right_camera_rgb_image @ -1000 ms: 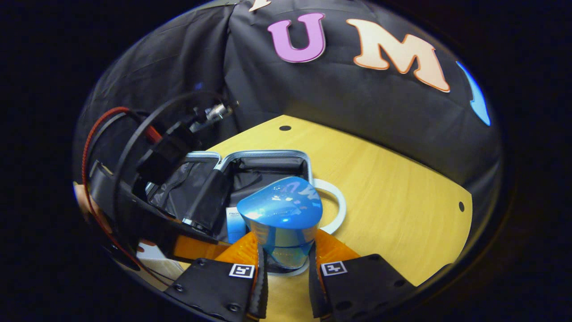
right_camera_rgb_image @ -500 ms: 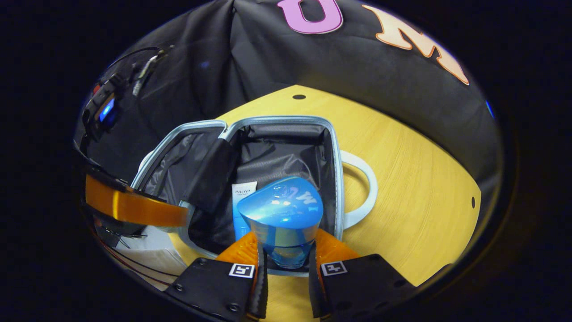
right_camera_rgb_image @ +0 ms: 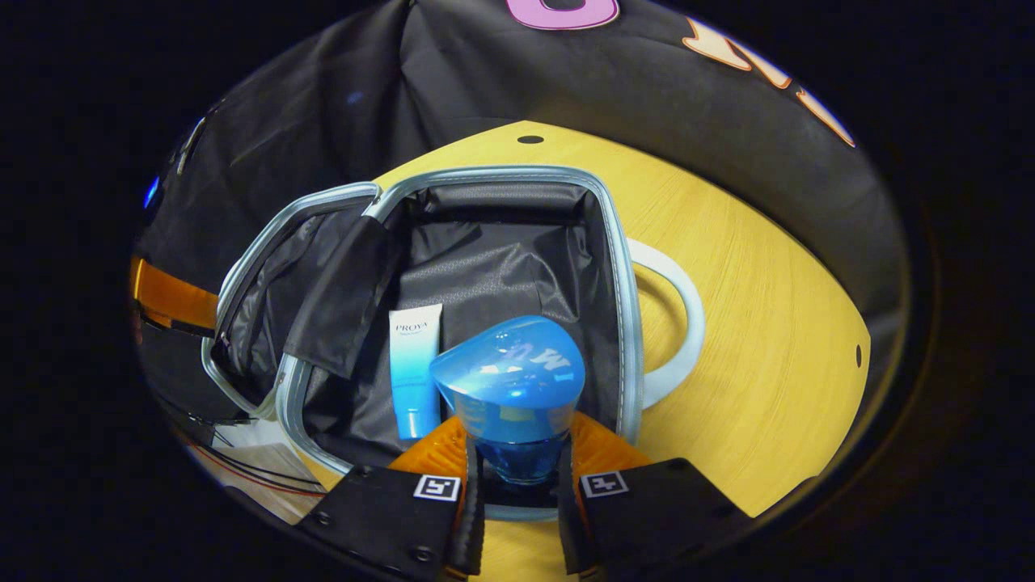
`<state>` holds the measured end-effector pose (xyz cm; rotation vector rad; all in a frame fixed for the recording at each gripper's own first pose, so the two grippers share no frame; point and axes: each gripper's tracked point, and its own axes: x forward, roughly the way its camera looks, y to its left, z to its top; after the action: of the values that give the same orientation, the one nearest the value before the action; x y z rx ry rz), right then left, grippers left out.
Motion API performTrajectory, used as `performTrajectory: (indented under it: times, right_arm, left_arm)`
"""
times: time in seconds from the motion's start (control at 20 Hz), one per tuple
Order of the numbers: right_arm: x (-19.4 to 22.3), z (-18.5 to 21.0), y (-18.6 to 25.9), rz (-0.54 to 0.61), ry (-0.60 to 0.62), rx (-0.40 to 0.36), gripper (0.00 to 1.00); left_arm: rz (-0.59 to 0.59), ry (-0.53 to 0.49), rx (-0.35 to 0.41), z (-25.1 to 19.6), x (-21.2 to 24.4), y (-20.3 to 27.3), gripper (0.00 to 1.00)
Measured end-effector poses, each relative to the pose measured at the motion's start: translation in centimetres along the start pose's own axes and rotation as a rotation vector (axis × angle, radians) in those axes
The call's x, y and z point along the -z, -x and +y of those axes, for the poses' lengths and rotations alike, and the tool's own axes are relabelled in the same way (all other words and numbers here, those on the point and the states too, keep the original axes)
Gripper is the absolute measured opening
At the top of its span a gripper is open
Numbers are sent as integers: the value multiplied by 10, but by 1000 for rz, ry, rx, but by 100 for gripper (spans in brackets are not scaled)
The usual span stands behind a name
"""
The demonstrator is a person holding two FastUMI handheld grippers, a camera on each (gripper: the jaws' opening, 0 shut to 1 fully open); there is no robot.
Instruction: First open the suitcase, pack the skin care products into it, and then close the suitcase.
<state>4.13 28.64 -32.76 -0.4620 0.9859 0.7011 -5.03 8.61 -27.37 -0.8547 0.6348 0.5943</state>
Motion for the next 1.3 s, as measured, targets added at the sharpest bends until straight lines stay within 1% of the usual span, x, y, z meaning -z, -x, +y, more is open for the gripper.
performTrajectory:
  times: [0.05, 0.1, 0.15, 0.2, 0.25, 0.35, 0.4, 0.45, 0.5, 0.55, 0.6, 0.65, 0.7, 0.75, 0.8, 0.85, 0.95, 1.0, 1.05, 1.1, 1.15, 1.2, 1.25, 1.3]
  right_arm:
    - [0, 1, -1, 4, -7, 0, 37]
    - [-2, 0, -1, 3, -12, -1, 41]
    - [-1, 0, -1, 5, -17, -1, 42]
    - [-1, 0, 0, 4, -18, -1, 42]
    - [0, 0, 0, 4, -14, -2, 46]
    - [-10, 4, 7, -40, -14, -26, 48]
    - [-16, 8, 12, -63, -16, -41, 65]
    - [-20, 9, 14, -83, -24, -47, 83]
    - [-23, 8, 19, -97, -29, -42, 100]
    - [-25, 6, 23, -109, -38, -33, 100]
    - [-29, 4, 27, -122, -54, -23, 96]
    - [-32, 2, 33, -136, -73, -21, 99]
    - [-36, 0, 38, -153, -92, -18, 96]
    - [-38, -3, 42, -169, -110, -13, 99]
    - [-41, -7, 48, -184, -126, -4, 96]
    - [-40, -12, 53, -188, -141, 11, 99]
    - [-37, -25, 65, -192, -153, 47, 99]
    - [-36, -31, 71, -194, -150, 67, 96]
    - [-33, -36, 75, -194, -148, 86, 99]
    - [-31, -41, 81, -194, -148, 102, 99]
    - [-30, -43, 86, -194, -151, 115, 100]
    - [-28, -45, 90, -193, -157, 124, 96]
    - [-25, -44, 93, -188, -167, 128, 99]
    - [-24, -43, 96, -189, -173, 129, 96]
  left_arm:
    - [-4, 16, 0, 12, -5, 3, 97]
    - [-8, 36, 2, 21, -10, 8, 97]
    - [-14, 53, 1, 32, -13, 10, 97]
    - [-21, 68, -10, 46, -17, 13, 97]
    - [-33, 82, -26, 56, -22, 14, 97]
    - [-56, 117, -58, 82, -31, 18, 97]
    - [-67, 137, -73, 93, -36, 20, 100]
    - [-78, 151, -84, 101, -41, 20, 97]
    - [-89, 162, -96, 111, -44, 23, 97]
    - [-102, 172, -105, 122, -50, 25, 97]
    - [-113, 183, -116, 130, -56, 29, 97]
    - [-124, 189, -124, 141, -60, 31, 97]
    - [-131, 194, -132, 152, -64, 33, 97]
    - [-137, 194, -135, 160, -69, 32, 97]
    - [-144, 193, -131, 166, -74, 30, 97]
    - [-145, 196, -122, 171, -77, 26, 96]
    - [-153, 197, -92, 179, -86, 18, 96]
    - [-159, 195, -75, 183, -90, 12, 95]
    - [-166, 191, -59, 189, -95, 5, 96]
    - [-170, 192, -41, 193, -98, -1, 95]
    - [-169, 187, -13, 193, -100, -8, 95]
    - [-181, 179, 23, 192, -104, -12, 95]
    - [-191, 176, 59, 192, -109, -19, 95]
    - [-195, 179, 95, 189, -112, -23, 95]
